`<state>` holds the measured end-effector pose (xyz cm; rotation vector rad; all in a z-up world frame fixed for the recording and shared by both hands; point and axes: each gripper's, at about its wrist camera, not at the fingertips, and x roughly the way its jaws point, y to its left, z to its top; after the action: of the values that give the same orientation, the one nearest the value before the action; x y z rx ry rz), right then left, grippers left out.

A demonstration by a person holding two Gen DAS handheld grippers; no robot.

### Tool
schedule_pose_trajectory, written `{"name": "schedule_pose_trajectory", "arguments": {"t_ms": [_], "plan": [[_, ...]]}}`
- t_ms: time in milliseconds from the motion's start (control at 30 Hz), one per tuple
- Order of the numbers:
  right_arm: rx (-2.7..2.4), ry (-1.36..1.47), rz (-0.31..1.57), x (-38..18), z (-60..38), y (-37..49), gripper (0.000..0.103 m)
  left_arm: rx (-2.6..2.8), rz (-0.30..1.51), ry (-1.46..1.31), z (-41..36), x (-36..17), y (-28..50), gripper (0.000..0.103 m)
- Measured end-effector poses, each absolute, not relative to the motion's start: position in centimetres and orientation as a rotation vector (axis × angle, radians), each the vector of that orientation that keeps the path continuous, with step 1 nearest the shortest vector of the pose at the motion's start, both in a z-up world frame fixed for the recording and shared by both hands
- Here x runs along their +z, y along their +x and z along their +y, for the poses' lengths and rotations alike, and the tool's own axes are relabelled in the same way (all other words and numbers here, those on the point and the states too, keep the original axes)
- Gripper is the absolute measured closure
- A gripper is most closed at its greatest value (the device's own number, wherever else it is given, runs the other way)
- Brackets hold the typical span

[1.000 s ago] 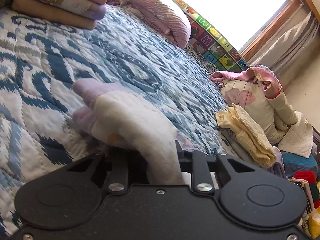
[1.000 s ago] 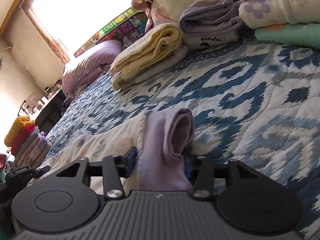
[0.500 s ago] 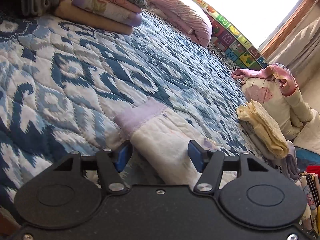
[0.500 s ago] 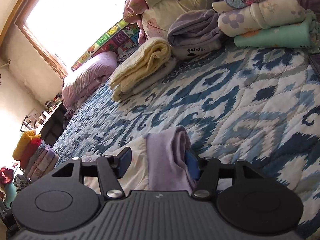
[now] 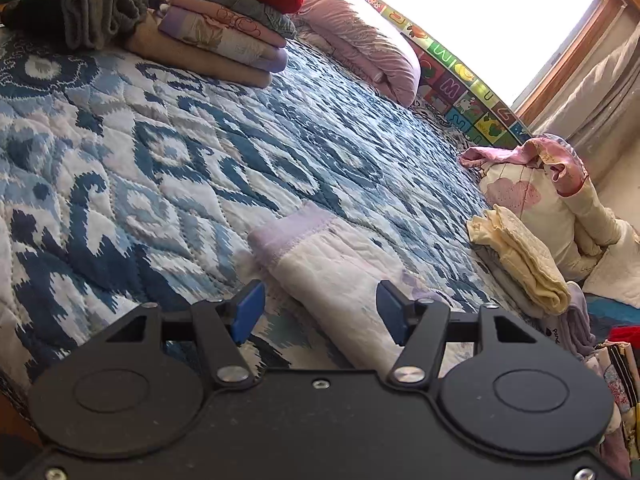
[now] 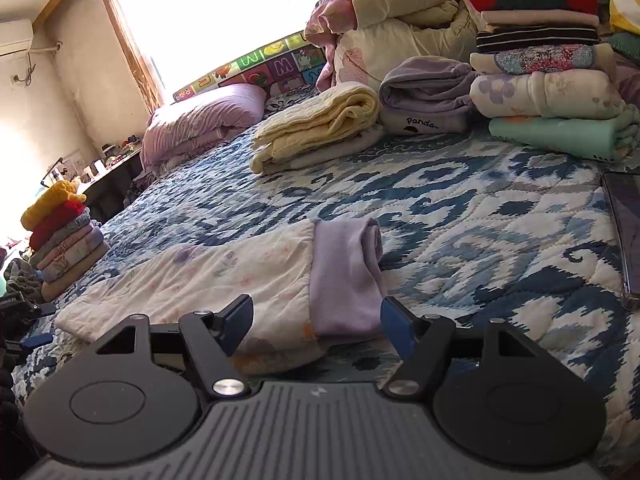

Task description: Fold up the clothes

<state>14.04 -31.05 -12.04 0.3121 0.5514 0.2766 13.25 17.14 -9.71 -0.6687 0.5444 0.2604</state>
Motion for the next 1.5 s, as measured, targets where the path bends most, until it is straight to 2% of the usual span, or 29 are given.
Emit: {"name": "schedule_pose_trajectory", "arguments": {"t_ms": [367, 533, 567, 633, 700, 733, 800, 900, 1167, 1500], "plan": [[0.299, -0.1, 0.443, -12.2, -27.0, 11.7, 0.038, 0.258, 0.545, -0.675, 17.0, -9.9, 13.7, 0.045], [0.3, -0.27, 0.428, -13.0, -25.0, 12.0, 0.042, 0.27, 0.553, -0.639, 16.7, -10.0, 14.3, 0.072], [0.301, -0.281, 0.426, -13.1, -25.0, 12.1, 0.045, 0.269, 0.55, -0.633, 16.7, -10.0, 14.3, 0.074], [0.302, -0.301, 0.422, -13.1, -24.8, 12.5, 0.056, 0.269, 0.544, -0.62, 16.6, -9.9, 14.4, 0.086], [0.312, -0.301, 0.423, -13.0, -24.9, 12.9, 0.076, 0.268, 0.537, -0.606, 16.6, -9.9, 14.5, 0.091], [0.323, -0.288, 0.426, -12.9, -25.0, 13.1, 0.08, 0.263, 0.526, -0.597, 16.5, -9.7, 14.5, 0.093], [0.325, -0.271, 0.417, -13.0, -24.9, 13.5, 0.085, 0.247, 0.493, -0.576, 16.1, -9.2, 14.5, 0.095], [0.314, -0.229, 0.374, -12.2, -25.3, 13.8, 0.087, 0.22, 0.432, -0.534, 15.6, -8.2, 14.6, 0.096], [0.301, -0.075, 0.299, -10.1, -27.0, 17.9, 0.088, 0.177, 0.326, -0.546, 15.7, -6.3, 18.4, 0.097], [0.288, 0.01, 0.268, -9.9, -27.5, 23.4, 0.088, 0.167, 0.306, -0.548, 15.6, -6.7, 24.3, 0.097]]}}
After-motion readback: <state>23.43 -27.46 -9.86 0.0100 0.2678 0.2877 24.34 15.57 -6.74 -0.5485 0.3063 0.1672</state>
